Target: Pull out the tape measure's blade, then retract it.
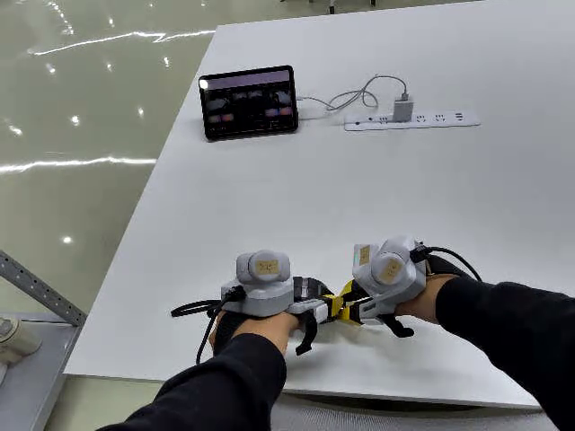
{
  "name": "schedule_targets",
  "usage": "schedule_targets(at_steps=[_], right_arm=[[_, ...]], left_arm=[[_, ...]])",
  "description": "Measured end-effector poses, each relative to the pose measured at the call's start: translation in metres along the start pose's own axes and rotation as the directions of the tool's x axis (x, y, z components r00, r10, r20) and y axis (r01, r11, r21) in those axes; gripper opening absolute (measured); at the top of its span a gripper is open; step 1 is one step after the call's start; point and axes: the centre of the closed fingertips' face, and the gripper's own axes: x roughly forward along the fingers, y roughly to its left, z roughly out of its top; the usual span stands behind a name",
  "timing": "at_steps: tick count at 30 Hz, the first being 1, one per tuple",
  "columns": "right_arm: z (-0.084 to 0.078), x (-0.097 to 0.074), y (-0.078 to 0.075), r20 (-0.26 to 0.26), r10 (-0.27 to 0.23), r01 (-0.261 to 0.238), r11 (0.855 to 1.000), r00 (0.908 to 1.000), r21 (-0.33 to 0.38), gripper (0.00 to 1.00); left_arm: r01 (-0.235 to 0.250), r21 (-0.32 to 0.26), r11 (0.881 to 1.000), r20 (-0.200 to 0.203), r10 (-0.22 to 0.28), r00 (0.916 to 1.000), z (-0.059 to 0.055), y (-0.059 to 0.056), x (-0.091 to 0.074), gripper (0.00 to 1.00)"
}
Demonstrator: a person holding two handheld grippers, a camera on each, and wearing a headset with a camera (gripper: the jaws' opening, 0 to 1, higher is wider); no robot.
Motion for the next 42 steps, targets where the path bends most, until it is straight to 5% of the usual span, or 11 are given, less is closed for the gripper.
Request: schedule_targets(at_steps=[42], right_arm=[[-0.0007, 0.0025, 0.002, 0.004, 0.013, -0.013, 1.0, 0.9999, 0.022, 0.1]], left_arm=[[0.004, 0.007, 1.0, -0.003, -0.004, 1.0, -0.0006, -0.001, -0.0003, 0.63]])
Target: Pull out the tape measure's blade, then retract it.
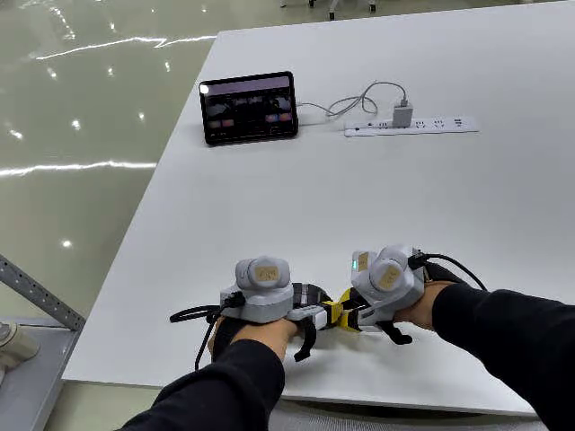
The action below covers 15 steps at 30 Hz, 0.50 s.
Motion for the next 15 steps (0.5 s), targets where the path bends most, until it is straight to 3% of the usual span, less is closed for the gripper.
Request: schedule_targets(at_steps=[15], right_arm=[[-0.0016, -0.0003, -0.0027, -0.004, -0.045, 0.045, 0.999, 0.999, 0.006, 0.13]], left_arm=[[-0.01, 0.0, 1.0, 0.018, 0.01, 0.9998, 0.0013, 0.0003, 0.0003, 0.64]])
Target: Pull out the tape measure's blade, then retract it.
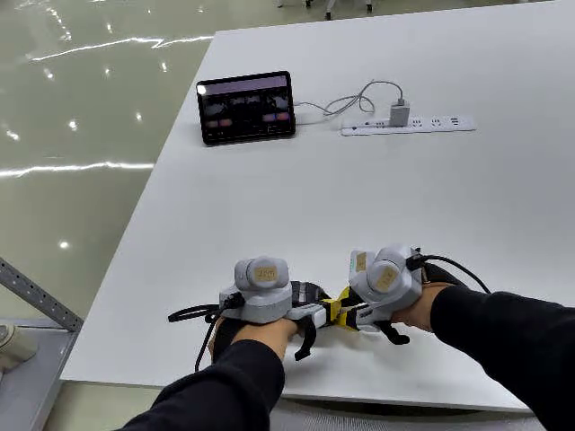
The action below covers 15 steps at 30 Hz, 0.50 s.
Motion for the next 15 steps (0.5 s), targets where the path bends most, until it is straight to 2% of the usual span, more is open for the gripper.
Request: schedule_targets(at_steps=[9, 15], right_arm=[[-0.006, -0.013, -0.01, 0.02, -0.044, 0.043, 0.998, 0.9988, 0.05, 0.25], [-0.005, -0.017, -0.009, 0.041, -0.05, 0.047, 0.997, 0.9979, 0.065, 0.29]], left_arm=[[0.001, 0.002, 1.0, -0.001, -0.001, 1.0, 0.0, 0.0, 0.0, 0.64], [0.022, -0.005, 1.0, -0.013, -0.022, 0.9997, 0.0, 0.0, -0.001, 0.64]])
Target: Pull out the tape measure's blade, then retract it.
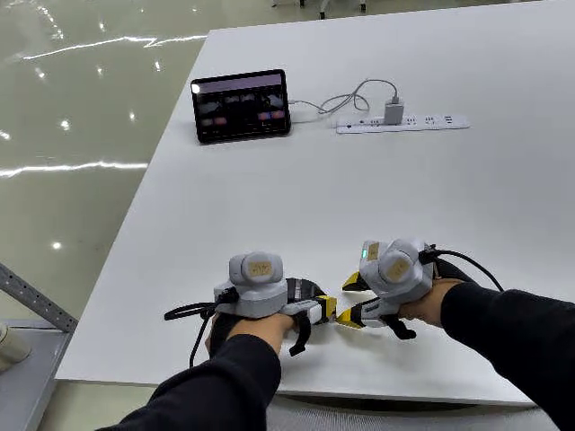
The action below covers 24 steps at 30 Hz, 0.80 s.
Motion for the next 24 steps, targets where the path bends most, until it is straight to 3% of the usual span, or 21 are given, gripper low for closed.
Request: schedule_targets(at_steps=[4, 6, 7, 8, 11, 14, 18, 19, 22, 24], right_arm=[[-0.003, 0.002, 0.002, -0.009, 0.008, -0.008, 1.0, 0.9999, 0.006, 0.31], [-0.004, 0.002, 0.004, -0.012, 0.012, -0.012, 1.0, 0.9999, 0.005, 0.31], [-0.005, 0.002, 0.005, -0.013, 0.014, -0.014, 1.0, 0.9998, 0.004, 0.31], [-0.004, 0.002, 0.006, -0.012, 0.017, -0.017, 1.0, 0.9998, 0.006, 0.31], [-0.005, 0.003, 0.008, -0.016, 0.022, -0.021, 1.0, 0.9996, 0.005, 0.31], [-0.005, 0.003, 0.009, -0.014, 0.025, -0.025, 1.0, 0.9996, 0.005, 0.32], [-0.002, 0.001, 0.009, -0.008, 0.023, -0.023, 1.0, 0.9997, 0.001, 0.33], [0.0, 0.0, 0.009, -0.003, 0.023, -0.023, 1.0, 0.9997, 0.002, 0.33], [0.002, -0.002, 0.008, 0.005, 0.023, -0.023, 1.0, 0.9997, 0.012, 0.36], [0.003, -0.003, 0.007, 0.011, 0.015, -0.015, 1.0, 0.9998, 0.012, 0.39]], left_arm=[[0.008, 0.0, 1.0, -0.025, -0.008, 0.9997, 0.0, 0.0, -0.001, 0.64], [0.01, 0.028, 1.0, -0.047, -0.009, 0.9989, -0.001, -0.001, -0.002, 0.64], [0.0, 0.112, 0.994, 0.008, -0.001, 1.0, 0.01, 0.002, -0.001, 0.64], [-0.019, 0.131, 0.991, 0.036, 0.015, 0.9992, 0.017, 0.003, -0.005, 0.67], [0.016, 0.109, 0.994, 0.016, -0.018, 0.9997, 0.019, 0.0, -0.007, 0.74], [0.013, 0.129, 0.992, 0.011, -0.014, 0.9998, 0.021, 0.007, -0.007, 0.81], [0.09, 0.097, 0.991, 0.034, -0.094, 0.995, 0.025, 0.003, -0.007, 0.93], [0.085, 0.104, 0.991, 0.021, -0.088, 0.9959, 0.023, 0.008, -0.006, 0.94], [0.116, 0.127, 0.985, 0.016, -0.119, 0.9928, 0.024, 0.007, -0.008, 1.0], [0.165, 0.169, 0.972, 0.005, -0.169, 0.9857, 0.024, 0.002, -0.009, 1.0]])
